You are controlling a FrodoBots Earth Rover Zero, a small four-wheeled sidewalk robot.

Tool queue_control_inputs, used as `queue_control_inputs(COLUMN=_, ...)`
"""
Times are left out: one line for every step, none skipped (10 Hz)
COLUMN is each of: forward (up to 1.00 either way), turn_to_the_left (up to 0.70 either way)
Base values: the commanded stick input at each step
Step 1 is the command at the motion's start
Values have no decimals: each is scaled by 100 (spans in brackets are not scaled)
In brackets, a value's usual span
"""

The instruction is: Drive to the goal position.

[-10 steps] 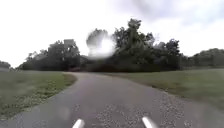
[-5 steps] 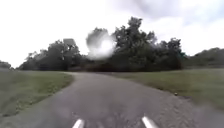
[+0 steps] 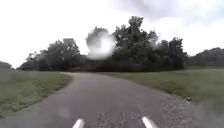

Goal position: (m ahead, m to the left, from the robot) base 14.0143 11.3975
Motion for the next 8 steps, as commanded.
queue_control_inputs(forward=70, turn_to_the_left=0)
queue_control_inputs(forward=70, turn_to_the_left=0)
queue_control_inputs(forward=70, turn_to_the_left=0)
queue_control_inputs(forward=70, turn_to_the_left=0)
queue_control_inputs(forward=70, turn_to_the_left=0)
queue_control_inputs(forward=70, turn_to_the_left=0)
queue_control_inputs(forward=70, turn_to_the_left=0)
queue_control_inputs(forward=70, turn_to_the_left=0)
